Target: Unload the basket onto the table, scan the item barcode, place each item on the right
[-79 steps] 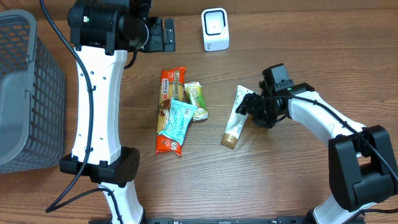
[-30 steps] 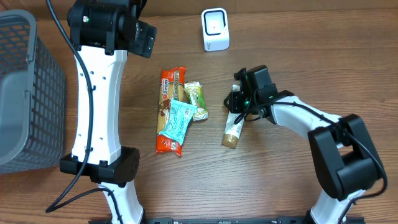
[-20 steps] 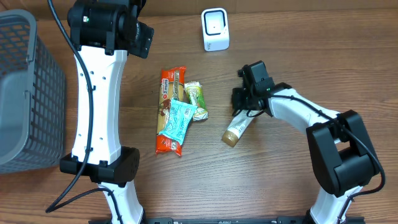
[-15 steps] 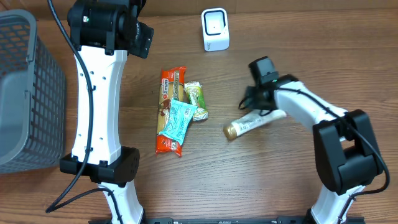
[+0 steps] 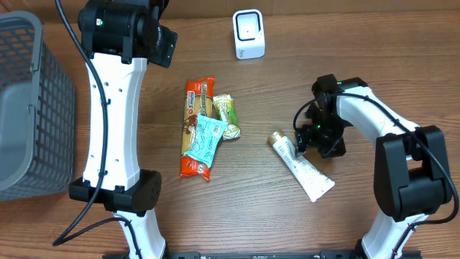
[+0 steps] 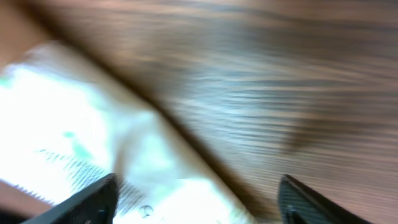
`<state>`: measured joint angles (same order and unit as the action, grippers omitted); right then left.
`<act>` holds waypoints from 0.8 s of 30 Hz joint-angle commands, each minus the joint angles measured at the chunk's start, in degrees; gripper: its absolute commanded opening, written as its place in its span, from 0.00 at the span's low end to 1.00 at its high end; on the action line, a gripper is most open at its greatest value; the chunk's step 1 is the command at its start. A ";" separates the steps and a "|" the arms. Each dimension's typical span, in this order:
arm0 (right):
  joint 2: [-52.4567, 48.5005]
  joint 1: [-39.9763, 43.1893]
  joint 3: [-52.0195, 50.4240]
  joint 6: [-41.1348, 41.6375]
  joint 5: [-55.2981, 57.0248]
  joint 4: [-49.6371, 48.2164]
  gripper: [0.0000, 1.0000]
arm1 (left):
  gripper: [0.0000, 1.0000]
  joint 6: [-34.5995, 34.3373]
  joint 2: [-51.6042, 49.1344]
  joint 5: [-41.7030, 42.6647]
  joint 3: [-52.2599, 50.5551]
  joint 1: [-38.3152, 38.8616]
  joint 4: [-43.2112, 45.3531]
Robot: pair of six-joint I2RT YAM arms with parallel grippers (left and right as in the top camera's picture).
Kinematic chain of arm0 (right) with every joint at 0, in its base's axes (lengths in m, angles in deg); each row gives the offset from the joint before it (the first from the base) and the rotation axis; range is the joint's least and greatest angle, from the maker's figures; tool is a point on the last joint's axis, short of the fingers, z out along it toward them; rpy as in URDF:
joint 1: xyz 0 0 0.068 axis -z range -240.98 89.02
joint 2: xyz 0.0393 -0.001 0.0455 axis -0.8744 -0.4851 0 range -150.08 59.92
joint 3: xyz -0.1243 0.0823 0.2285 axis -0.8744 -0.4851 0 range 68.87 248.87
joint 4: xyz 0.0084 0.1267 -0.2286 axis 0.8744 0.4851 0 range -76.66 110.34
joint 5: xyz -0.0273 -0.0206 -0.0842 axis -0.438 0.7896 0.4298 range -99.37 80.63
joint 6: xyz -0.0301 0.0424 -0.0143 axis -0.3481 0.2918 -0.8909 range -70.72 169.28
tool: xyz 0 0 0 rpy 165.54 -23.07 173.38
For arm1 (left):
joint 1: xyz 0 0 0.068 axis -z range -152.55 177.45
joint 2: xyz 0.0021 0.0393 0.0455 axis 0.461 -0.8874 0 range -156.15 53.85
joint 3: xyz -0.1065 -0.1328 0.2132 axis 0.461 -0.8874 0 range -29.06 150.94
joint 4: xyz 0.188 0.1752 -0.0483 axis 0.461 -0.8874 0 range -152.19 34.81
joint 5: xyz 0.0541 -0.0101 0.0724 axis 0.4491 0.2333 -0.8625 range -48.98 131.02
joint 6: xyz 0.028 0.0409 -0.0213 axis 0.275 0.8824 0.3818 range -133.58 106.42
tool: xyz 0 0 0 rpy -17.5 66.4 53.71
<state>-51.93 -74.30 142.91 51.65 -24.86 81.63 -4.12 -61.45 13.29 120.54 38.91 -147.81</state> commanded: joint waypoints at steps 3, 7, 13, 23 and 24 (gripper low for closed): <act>-0.35 -2.45 0.92 -11.50 -6.67 -1.62 0.95 | 1.00 0.83 -0.66 -0.74 0.07 -0.31 0.00; -0.35 -2.36 0.92 -12.26 -6.69 -2.36 0.96 | 1.00 0.83 -0.66 -0.74 0.07 -0.28 0.00; -0.35 -2.49 0.94 -19.41 -11.91 -2.40 0.98 | 1.00 0.83 -0.66 -0.74 0.07 -0.28 0.00; -0.37 -2.49 0.39 -25.68 -14.58 -8.41 1.00 | 1.00 0.83 -0.66 -0.74 0.09 -0.31 0.00; -0.37 -2.49 -0.44 -26.56 -14.60 -8.74 1.00 | 0.99 0.83 -0.66 -0.74 0.07 -0.28 0.00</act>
<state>-52.02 -76.77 142.89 28.22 -37.93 73.54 -4.12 -61.45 13.31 120.54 38.91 -147.81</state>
